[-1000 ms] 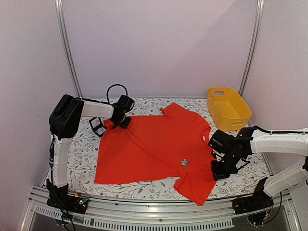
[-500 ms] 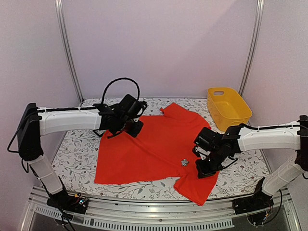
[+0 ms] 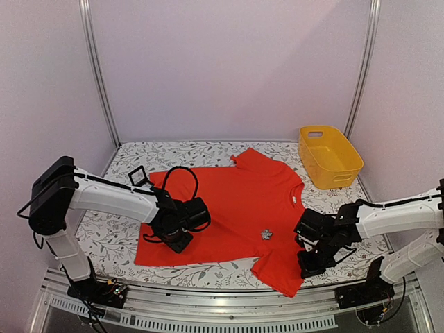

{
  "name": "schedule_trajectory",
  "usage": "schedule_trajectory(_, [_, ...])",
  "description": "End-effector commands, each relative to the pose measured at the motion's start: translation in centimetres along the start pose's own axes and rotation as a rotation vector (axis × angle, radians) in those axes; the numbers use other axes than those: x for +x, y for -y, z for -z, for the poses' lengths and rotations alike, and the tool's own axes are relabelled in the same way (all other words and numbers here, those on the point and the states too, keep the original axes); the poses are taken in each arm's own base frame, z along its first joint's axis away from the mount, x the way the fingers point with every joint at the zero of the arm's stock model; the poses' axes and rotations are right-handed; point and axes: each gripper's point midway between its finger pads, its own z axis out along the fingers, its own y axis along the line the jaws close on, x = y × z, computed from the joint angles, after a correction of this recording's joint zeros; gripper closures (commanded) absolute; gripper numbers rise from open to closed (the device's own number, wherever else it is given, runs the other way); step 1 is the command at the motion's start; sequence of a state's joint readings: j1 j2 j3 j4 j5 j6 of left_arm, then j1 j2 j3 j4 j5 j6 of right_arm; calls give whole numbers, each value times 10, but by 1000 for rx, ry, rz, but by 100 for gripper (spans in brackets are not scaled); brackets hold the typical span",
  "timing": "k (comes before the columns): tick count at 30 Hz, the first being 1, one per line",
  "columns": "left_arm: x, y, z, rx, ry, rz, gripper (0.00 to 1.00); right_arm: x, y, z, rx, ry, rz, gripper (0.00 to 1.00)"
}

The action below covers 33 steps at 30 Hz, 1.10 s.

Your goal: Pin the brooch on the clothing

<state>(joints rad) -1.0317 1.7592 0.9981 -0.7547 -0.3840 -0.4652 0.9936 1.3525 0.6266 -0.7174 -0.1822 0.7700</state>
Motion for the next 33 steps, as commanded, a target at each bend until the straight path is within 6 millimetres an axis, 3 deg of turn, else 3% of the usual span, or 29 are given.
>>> schedule_trajectory(1, [29,32,-8,48,-65,-95,56,30,25,2,47,-51,-114,100])
schedule_trajectory(5, [24,69,-6,121,-21,-216,55,35,22,12,1,-32,-152,100])
schedule_trajectory(8, [14,70,5,154,21,-228,53,31,18,22,-4,-13,-154,100])
schedule_trajectory(10, [-3,55,18,163,67,-194,52,17,6,40,-26,41,-121,100])
schedule_trajectory(13, [-39,19,41,161,152,-104,51,-24,-9,75,-41,186,-79,100])
schedule_trajectory(16, [-70,-28,51,124,202,26,50,-67,-6,94,-21,277,-42,100])
schedule_trajectory(22, [-102,-142,14,-15,241,335,50,-165,37,116,82,473,-54,100])
schedule_trajectory(25, [-105,-185,-14,-92,214,423,51,-200,54,113,102,511,-85,100])
schedule_trajectory(28, [-100,-200,-46,-138,130,423,51,-219,57,97,68,500,-80,100])
schedule_trajectory(33, [-91,-200,-88,-173,42,383,52,-229,78,55,129,404,-89,100])
